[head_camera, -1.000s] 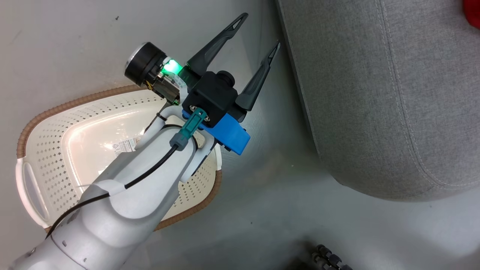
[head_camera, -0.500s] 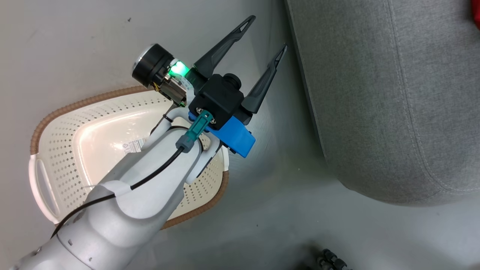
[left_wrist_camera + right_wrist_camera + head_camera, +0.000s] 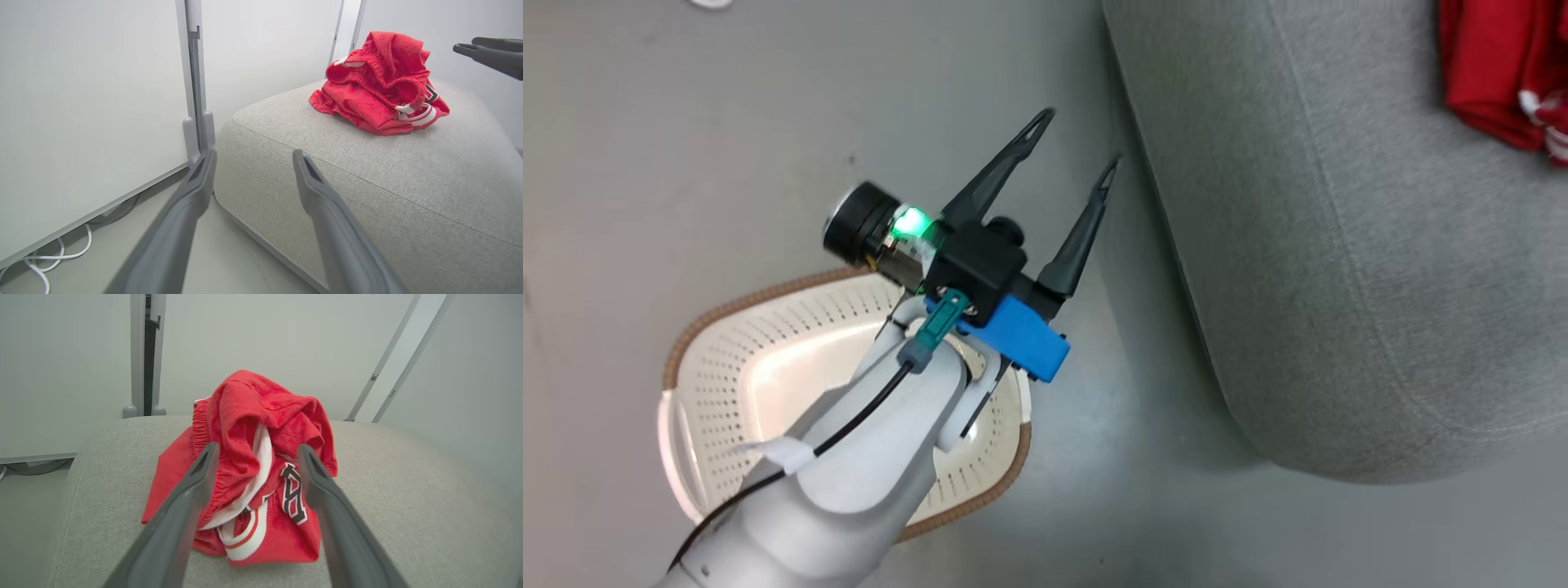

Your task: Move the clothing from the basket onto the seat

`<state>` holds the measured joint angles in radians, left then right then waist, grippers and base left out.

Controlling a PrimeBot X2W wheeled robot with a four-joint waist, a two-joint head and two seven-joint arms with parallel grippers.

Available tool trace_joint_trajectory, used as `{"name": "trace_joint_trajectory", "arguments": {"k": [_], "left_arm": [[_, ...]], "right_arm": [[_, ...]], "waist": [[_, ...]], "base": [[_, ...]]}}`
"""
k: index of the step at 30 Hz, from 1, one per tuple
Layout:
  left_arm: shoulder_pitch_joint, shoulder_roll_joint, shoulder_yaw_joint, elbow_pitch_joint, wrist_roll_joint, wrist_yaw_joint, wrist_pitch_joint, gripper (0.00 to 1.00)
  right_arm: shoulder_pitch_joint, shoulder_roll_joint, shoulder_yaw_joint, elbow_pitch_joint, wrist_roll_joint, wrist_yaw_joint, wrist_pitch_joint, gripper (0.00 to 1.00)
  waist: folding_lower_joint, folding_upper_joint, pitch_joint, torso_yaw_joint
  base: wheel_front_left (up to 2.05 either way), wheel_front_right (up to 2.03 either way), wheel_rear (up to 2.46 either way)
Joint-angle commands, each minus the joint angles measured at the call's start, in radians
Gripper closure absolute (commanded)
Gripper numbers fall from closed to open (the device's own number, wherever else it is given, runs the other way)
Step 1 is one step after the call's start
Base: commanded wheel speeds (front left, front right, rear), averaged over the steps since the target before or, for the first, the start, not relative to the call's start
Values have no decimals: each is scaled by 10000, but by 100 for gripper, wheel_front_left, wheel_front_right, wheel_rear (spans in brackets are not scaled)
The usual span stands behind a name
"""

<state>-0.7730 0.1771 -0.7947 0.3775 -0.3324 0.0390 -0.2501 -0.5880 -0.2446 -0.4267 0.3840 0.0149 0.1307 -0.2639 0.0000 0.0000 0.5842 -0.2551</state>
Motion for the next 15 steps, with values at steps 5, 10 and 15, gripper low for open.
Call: {"name": "trace_joint_trajectory", "arguments": {"k": [5,10,15], "left_arm": [[873,-66,535,-76,-276,329,-156,0],[1769,-81,1266,-604,-159,470,-158,0],[2708,-47,2092,-1009,7,505,-159,0]], "right_arm": [[1158,429,689,-1044,-87,3,-5,0],[1959,721,1361,-1952,133,2,-6,0],[2710,1027,2149,-2466,225,2,-4,0]], "waist": [[0,0,-1449,80],[0,0,-2382,370],[0,0,-3166,705]], "base": [[0,0,0],[0,0,0],[0,0,0]]}}
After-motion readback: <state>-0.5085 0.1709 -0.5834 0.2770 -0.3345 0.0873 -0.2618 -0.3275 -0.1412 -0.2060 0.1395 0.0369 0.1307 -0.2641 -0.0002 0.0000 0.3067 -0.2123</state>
